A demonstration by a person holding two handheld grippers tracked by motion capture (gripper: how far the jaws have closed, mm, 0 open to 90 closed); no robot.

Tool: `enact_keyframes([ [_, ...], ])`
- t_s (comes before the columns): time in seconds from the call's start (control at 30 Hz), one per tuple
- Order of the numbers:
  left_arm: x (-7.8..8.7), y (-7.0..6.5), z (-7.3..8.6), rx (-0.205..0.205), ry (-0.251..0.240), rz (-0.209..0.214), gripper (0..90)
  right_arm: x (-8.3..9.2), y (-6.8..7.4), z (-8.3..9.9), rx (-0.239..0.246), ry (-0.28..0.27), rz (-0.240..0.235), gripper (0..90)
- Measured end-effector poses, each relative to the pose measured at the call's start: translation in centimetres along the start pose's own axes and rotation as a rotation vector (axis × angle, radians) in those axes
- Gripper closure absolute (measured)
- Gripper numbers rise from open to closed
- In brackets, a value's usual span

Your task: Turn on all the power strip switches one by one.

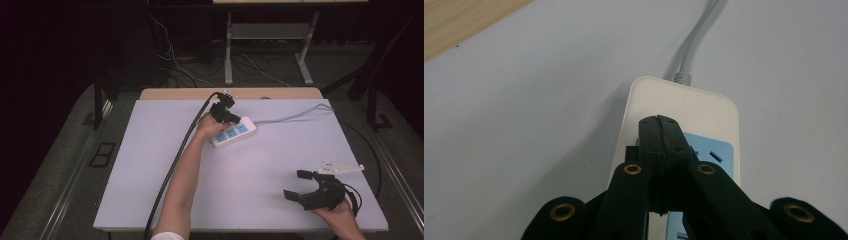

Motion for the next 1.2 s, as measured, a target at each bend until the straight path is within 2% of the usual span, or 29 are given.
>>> enact_keyframes([
  [0.2, -0.1, 0.0, 0.0, 0.000, -0.004, 0.006, 89.4, -0.1, 0.0, 0.0, -0.001, 0.002, 0.000, 2.2],
  [0.3, -0.1, 0.2, 0.0, 0.005, -0.006, -0.006, 89.3, -0.1, 0.1, 0.0, 0.000, 0.005, -0.001, 2.2],
  [0.73, -0.3, 0.6, 0.2, 0.043, -0.003, 0.028, 89.6, -0.1, 0.1, 0.0, 0.005, 0.007, -0.002, 2.2],
  [0.93, -0.4, 0.4, -0.2, 0.021, 0.030, 0.022, 89.8, 0.0, 0.1, 0.0, 0.003, 0.001, -0.001, 2.2],
  [1.0, -0.6, 0.3, -0.3, 0.015, 0.025, 0.023, 89.9, 0.0, 0.0, 0.0, 0.004, 0.001, 0.000, 2.2],
  [1.07, -0.9, 0.1, -0.3, 0.018, 0.022, 0.026, 89.9, 0.1, 0.0, 0.0, 0.002, -0.002, 0.002, 2.2],
  [1.1, -1.0, 0.0, -0.4, 0.026, 0.018, 0.014, 89.9, 0.2, 0.0, 0.0, 0.002, -0.003, 0.003, 2.2],
  [1.2, -1.0, 0.2, -0.4, 0.048, 0.022, 0.026, 90.0, 0.3, 0.0, 0.0, -0.002, -0.007, 0.005, 2.1],
])
Point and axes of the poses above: each handheld gripper's, and its own axes: x roughly backward along the jaws, z roughly out of its underside, y roughly to its left, the point moved 5 cm from there along -x, roughly forward along the jaws, and after that the axes turned 10 degrees about -z, right-handed, at the moved point
